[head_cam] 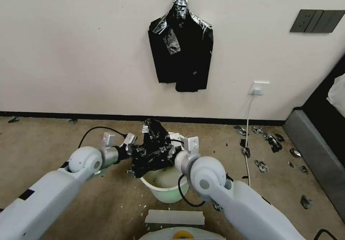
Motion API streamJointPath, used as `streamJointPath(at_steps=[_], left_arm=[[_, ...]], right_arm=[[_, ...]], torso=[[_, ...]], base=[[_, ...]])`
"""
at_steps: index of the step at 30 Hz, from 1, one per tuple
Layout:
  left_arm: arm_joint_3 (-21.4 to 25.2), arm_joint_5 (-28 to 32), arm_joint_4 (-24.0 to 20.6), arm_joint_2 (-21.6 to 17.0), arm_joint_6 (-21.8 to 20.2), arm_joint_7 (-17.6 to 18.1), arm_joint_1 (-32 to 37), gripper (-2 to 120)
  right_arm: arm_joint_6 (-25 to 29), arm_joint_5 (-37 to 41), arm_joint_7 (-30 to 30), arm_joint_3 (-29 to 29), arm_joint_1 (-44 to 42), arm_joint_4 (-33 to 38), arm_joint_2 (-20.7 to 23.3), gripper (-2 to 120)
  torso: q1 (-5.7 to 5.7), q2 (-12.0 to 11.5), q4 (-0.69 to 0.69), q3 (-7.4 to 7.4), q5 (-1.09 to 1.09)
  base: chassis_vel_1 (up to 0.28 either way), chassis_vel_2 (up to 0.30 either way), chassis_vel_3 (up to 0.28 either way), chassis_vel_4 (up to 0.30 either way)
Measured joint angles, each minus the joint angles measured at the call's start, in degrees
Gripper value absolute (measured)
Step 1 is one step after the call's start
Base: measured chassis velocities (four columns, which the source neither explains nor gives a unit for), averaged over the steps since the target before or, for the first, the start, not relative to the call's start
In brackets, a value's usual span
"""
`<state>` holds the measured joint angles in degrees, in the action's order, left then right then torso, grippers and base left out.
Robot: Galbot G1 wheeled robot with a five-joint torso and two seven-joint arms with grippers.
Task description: Place a trash bag onto the trash bin.
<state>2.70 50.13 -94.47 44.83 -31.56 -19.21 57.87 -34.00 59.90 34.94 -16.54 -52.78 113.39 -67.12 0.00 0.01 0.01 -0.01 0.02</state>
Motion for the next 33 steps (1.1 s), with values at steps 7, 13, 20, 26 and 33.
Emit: streamJointPath(at_steps=[7, 13, 20, 26, 33], left_arm=[[1.89, -1.18, -0.69, 1.45, 0.22, 1.08, 1.27, 6], [7.26, -3.31, -2.24, 5.23, 0.25, 2.76, 5.16, 6], [17.43, -5.15, -6.31, 10.53, 1.08, 5.56, 12.47, 6], [20.35, -5.51, -7.99, 12.68, 1.26, 5.97, 15.06, 6], [23.97, -6.16, -8.67, 13.93, 1.82, 6.06, 18.26, 6]], right_arm=[[0.06, -0.17, -0.01, -0.07, 0.0, 0.0, -0.02, 0], [1.27, -1.21, 0.04, -0.53, 0.31, -0.48, -0.55, 0], [1.55, -3.11, -0.01, -0.32, 1.15, -0.73, 0.06, 0], [1.59, -4.57, -0.58, 0.17, 1.06, -0.37, 0.92, 0], [1.63, -4.98, -1.15, 1.0, 1.21, 1.72, 3.19, 0]], torso=[[0.0, 0.0, -0.01, 0.0, -0.01], [0.0, -0.01, -0.02, 0.01, -0.04], [0.0, -0.01, -0.01, 0.01, -0.02], [0.0, -0.01, -0.01, 0.01, -0.01], [0.0, -0.01, -0.01, 0.01, -0.01]], base=[[0.0, 0.0, 0.0, 0.0], [0.0, 0.0, 0.0, 0.0], [0.0, 0.0, 0.0, 0.0], [0.0, 0.0, 0.0, 0.0], [0.0, 0.0, 0.0, 0.0]])
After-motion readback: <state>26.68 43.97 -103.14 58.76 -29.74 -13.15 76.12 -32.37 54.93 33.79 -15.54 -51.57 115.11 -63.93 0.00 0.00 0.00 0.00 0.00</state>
